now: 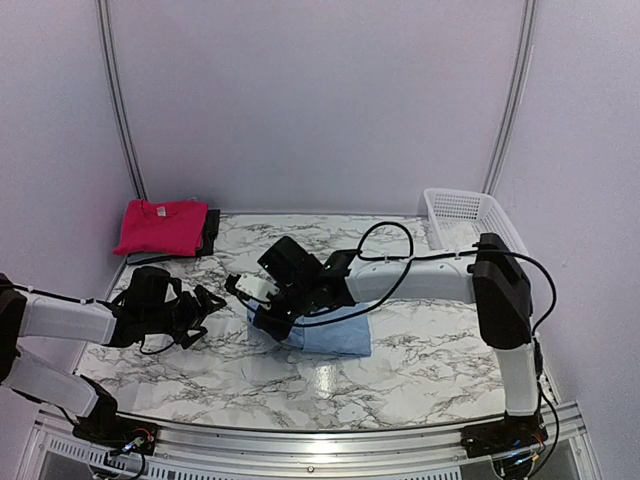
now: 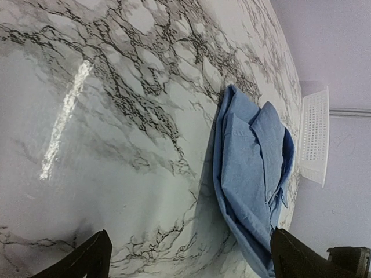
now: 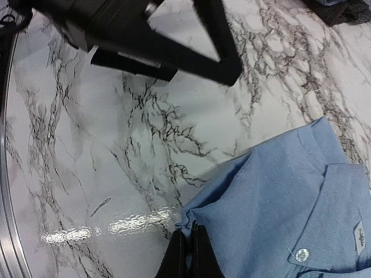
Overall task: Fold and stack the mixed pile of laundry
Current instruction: Pick up the square-folded shirt from the center of the board, then pass from the right arm to the left
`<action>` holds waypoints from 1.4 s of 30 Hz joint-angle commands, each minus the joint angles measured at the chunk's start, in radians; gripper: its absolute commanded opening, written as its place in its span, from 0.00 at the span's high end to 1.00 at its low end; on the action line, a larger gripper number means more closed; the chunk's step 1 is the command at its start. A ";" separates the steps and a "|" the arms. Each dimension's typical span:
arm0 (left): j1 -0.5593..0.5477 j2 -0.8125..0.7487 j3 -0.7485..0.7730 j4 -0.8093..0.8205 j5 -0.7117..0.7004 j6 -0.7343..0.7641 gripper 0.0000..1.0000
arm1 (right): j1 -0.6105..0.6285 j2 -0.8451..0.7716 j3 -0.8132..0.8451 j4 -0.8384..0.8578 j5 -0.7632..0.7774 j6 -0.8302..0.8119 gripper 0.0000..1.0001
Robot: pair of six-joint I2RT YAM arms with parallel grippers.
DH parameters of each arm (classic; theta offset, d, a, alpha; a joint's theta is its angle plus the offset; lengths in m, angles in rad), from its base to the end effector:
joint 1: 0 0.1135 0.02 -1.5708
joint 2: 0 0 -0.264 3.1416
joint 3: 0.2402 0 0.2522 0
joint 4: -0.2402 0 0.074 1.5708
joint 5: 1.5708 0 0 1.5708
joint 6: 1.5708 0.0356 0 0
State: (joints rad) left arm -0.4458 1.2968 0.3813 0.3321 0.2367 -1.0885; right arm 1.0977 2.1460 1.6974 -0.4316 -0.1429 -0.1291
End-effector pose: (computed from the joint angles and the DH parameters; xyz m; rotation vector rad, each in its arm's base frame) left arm 0.2094 -0.1093 0.1502 -0.6022 2.2875 -1.0838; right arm 0.2142 0.4295 0.1986 -1.5112 2.0333 0.5846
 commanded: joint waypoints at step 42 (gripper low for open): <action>-0.132 0.489 0.461 -0.049 0.034 0.111 1.00 | -0.130 -0.265 -0.167 0.191 -0.101 0.187 0.52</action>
State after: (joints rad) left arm -0.5961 1.8153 0.7151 0.6247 0.3206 -1.2263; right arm 1.0321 2.0323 1.5829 -0.2745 -0.2440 0.0036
